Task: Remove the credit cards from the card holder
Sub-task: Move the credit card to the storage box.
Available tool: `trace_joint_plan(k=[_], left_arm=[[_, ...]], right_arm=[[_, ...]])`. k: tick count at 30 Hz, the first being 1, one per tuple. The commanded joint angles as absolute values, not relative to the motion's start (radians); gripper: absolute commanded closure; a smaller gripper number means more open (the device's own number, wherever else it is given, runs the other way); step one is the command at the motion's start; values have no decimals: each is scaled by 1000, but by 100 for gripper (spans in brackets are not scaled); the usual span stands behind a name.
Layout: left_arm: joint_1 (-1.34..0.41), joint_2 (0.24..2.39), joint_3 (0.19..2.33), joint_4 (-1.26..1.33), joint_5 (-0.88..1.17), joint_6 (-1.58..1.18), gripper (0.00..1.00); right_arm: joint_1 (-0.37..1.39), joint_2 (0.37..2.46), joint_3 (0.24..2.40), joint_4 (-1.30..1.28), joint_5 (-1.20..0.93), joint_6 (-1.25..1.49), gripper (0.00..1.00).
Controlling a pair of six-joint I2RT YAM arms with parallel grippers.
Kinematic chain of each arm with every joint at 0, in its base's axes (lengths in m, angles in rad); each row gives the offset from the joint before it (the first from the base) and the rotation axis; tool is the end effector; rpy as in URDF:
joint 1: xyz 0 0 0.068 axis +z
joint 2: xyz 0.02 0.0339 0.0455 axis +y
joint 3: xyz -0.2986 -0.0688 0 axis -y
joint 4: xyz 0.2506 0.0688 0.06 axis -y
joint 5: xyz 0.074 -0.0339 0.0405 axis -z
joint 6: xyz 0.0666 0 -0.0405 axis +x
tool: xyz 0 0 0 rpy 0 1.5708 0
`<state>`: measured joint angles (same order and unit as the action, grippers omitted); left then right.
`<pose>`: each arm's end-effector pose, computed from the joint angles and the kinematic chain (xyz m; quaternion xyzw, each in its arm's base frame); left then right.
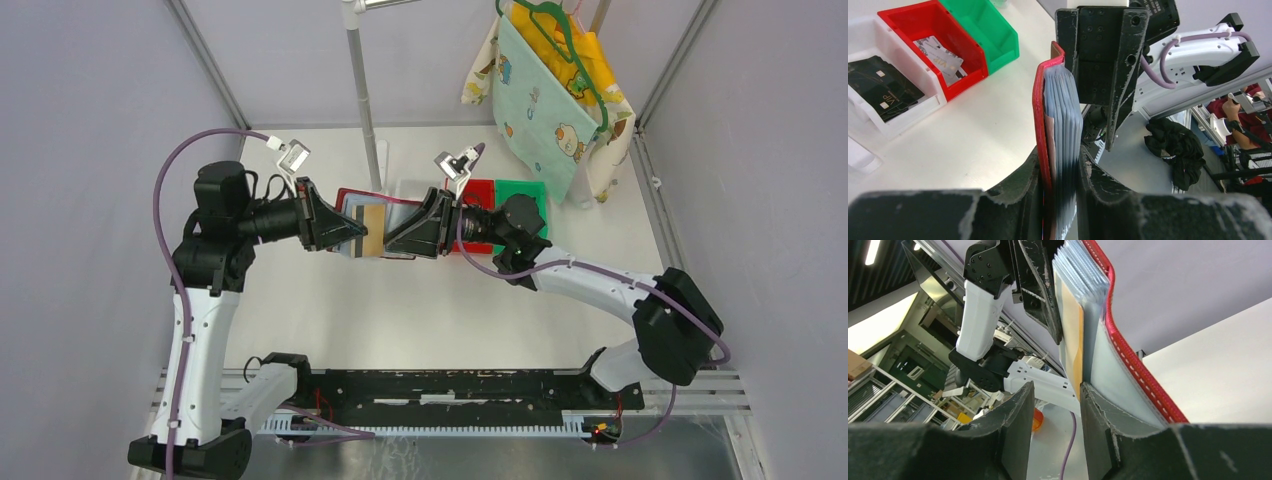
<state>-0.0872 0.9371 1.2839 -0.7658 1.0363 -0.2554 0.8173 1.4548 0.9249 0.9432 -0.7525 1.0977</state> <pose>0.1515 -0.0708 0.4518 0.2076 0.7487 -0.4900 0.3954 0.2024 0.2822 0.3844 -0.2335 0.5467 0.7524 0.2838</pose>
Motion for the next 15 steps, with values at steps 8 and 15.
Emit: trace_joint_plan(k=[8,15], left_arm=[[-90,947,1324,-684,1102,-332,78],[-90,930,1289,-610,1140,-395,80]], right_arm=[[849,1552,980,1214,-731,1248,68],[850,1552,938,1244,-643,1268,74]])
